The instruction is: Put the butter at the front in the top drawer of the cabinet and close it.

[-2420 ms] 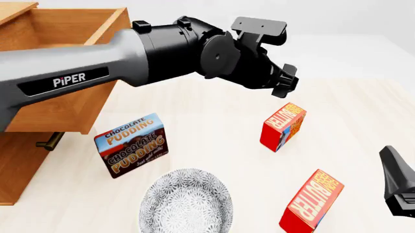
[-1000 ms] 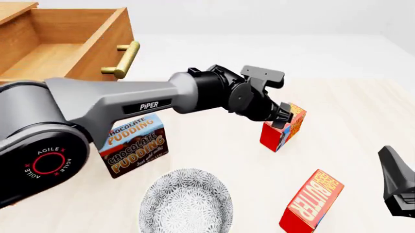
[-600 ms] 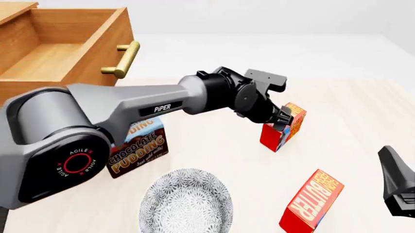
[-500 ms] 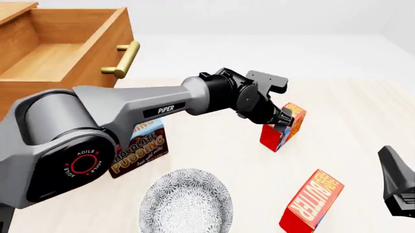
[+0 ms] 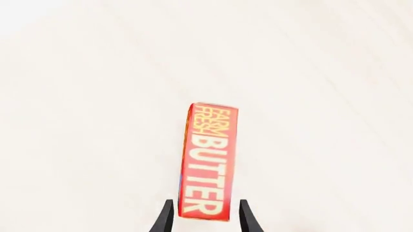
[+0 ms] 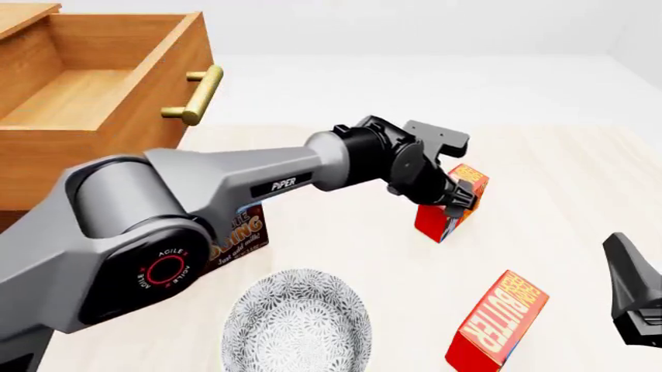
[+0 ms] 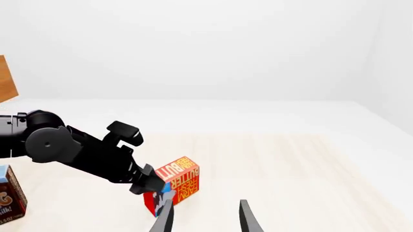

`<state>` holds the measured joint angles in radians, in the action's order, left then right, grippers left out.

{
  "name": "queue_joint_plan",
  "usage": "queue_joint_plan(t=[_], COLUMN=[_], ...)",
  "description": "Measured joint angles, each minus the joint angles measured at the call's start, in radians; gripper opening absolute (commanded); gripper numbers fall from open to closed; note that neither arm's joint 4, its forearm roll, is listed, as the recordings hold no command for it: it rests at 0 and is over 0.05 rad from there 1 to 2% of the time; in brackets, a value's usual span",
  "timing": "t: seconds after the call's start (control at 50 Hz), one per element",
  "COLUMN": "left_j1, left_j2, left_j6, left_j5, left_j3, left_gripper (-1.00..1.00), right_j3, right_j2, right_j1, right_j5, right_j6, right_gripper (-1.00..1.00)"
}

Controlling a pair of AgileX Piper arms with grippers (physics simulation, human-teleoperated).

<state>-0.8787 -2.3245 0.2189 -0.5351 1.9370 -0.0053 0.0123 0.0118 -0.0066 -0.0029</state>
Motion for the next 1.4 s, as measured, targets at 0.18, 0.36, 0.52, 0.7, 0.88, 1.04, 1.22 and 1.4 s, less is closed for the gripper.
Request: queue_joint_plan(t=[0.18, 0.36, 0.52, 0.7, 0.88, 1.04, 1.22, 1.4], left_j1=[-0.003, -0.002, -0.001, 0.0, 0.001, 0.003, 0.003, 0.0], left_j2=[-0.019, -0.042, -0.065, -0.095, -0.127, -0.157, -0.196, -0.212], left_j6=[-0.003, -0.007, -0.009, -0.009, -0.008, -0.006, -0.002, 0.014], left_j5=[-0.014, -0.03, -0.043, -0.056, -0.071, -0.087, -0.106, -0.118], left_j3=[0.027, 0.057, 0.084, 0.119, 0.156, 0.194, 0.241, 0.266], left_gripper=[1.0, 1.0, 1.0, 1.0, 1.0, 1.0, 1.0, -1.0], right_j3=[0.0, 0.0, 0.0, 0.0, 0.0, 0.0, 0.0, 0.0], right_j2=[0.0, 0.0, 0.0, 0.0, 0.0, 0.0, 0.0, 0.0], right_j1=[0.0, 0.0, 0.0, 0.0, 0.0, 0.0, 0.0, 0.0], right_j5=[0.0, 0.0, 0.0, 0.0, 0.0, 0.0, 0.0, 0.0], right_j6=[0.0, 0.0, 0.0, 0.0, 0.0, 0.0, 0.0, 0.0], right_gripper=[1.0, 1.0, 1.0, 1.0, 1.0, 1.0, 1.0, 1.0])
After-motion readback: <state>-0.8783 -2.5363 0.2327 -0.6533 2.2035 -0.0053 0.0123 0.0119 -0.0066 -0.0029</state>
